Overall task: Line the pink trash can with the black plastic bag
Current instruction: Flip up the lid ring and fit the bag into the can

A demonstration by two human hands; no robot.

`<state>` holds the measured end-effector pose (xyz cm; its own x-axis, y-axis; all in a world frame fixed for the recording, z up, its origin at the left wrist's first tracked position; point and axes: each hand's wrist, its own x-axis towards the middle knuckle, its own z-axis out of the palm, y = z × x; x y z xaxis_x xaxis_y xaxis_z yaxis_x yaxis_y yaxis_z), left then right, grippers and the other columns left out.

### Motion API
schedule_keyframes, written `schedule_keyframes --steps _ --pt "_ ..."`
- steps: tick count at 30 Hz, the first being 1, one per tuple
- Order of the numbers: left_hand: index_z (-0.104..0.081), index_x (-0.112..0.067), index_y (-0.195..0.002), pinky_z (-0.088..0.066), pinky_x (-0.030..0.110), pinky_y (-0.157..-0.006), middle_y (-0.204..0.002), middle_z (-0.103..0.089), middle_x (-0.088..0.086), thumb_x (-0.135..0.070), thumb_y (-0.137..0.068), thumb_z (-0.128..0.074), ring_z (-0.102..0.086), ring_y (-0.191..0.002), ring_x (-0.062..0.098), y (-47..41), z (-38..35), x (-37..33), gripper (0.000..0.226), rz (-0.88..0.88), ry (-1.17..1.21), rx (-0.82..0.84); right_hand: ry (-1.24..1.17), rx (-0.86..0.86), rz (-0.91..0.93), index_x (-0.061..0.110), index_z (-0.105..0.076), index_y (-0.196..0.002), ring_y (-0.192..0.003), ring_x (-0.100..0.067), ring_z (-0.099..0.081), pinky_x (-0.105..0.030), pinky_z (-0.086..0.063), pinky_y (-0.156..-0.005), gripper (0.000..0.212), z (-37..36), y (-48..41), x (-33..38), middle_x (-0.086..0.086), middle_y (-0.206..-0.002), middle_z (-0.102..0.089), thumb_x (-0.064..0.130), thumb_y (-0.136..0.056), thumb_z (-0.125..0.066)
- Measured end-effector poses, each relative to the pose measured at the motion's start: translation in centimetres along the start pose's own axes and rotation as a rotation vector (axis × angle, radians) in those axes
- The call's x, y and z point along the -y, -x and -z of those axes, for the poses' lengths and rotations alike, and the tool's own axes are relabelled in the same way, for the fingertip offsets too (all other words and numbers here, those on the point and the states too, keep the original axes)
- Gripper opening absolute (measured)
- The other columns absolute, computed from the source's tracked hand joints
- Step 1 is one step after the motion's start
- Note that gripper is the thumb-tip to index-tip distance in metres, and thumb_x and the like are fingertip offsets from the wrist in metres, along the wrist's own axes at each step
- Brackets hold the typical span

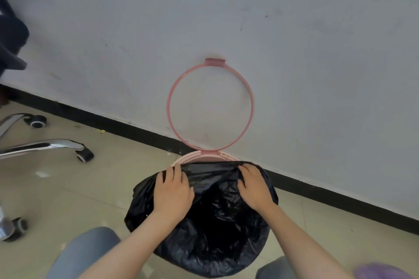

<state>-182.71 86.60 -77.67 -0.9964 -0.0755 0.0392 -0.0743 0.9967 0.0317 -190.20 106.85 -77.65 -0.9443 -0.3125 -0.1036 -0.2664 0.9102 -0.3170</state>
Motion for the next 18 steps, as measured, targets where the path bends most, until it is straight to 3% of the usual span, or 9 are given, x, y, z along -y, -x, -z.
schedule_keyframes --steps 1,3,6,14,18 --pt "-0.049 -0.002 -0.126 -0.039 0.049 -0.099 -0.140 -0.042 0.022 -0.043 -0.088 -0.046 -0.041 -0.126 0.037 -0.3 -0.7 0.1 0.056 0.048 -0.025 0.055 0.039 0.030 0.005 0.008 -0.026 -0.141 -0.140 -0.024 -0.021 -0.032 -0.017 -0.115 0.048 0.0 -0.4 0.0 -0.011 -0.151 -0.025 0.020 -0.096 -0.037" --pt "-0.013 -0.002 -0.143 -0.018 0.052 -0.110 -0.155 -0.009 0.017 -0.049 -0.093 -0.029 -0.008 -0.141 0.035 -0.7 -1.3 0.5 0.070 0.082 -0.054 0.164 0.087 0.089 0.009 0.011 -0.018 -0.144 -0.143 -0.024 -0.013 -0.036 -0.013 -0.118 0.052 -0.1 -1.2 0.2 -0.008 -0.155 -0.016 0.026 -0.097 -0.036" --pt "0.004 -0.002 -0.143 -0.013 0.054 -0.112 -0.156 0.001 0.014 -0.056 -0.091 -0.023 0.001 -0.141 0.035 -1.4 -1.7 0.9 0.079 0.122 -0.079 0.182 0.146 0.124 0.013 0.014 -0.011 -0.145 -0.143 -0.026 -0.010 -0.040 -0.013 -0.117 0.058 -0.4 -2.0 0.6 -0.007 -0.157 -0.010 0.031 -0.096 -0.037" --pt "0.003 -0.007 -0.144 -0.019 0.051 -0.110 -0.156 -0.006 0.009 -0.058 -0.090 -0.028 -0.008 -0.141 0.032 -4.6 -2.1 1.2 0.080 0.130 -0.051 0.234 0.127 0.170 -0.032 0.020 -0.008 -0.145 -0.140 -0.028 -0.016 -0.048 -0.026 -0.110 0.064 -0.4 -3.3 0.9 -0.003 -0.156 -0.011 0.037 -0.093 -0.041" --pt "-0.020 -0.012 -0.138 -0.037 0.043 -0.096 -0.145 -0.033 0.007 -0.060 -0.086 -0.038 -0.035 -0.128 0.030 -6.2 -2.2 1.3 0.073 0.150 0.098 0.273 0.071 0.190 -0.087 0.023 -0.010 -0.145 -0.136 -0.031 -0.023 -0.053 -0.029 -0.106 0.062 -0.5 -4.5 0.9 -0.003 -0.153 -0.019 0.040 -0.093 -0.040"
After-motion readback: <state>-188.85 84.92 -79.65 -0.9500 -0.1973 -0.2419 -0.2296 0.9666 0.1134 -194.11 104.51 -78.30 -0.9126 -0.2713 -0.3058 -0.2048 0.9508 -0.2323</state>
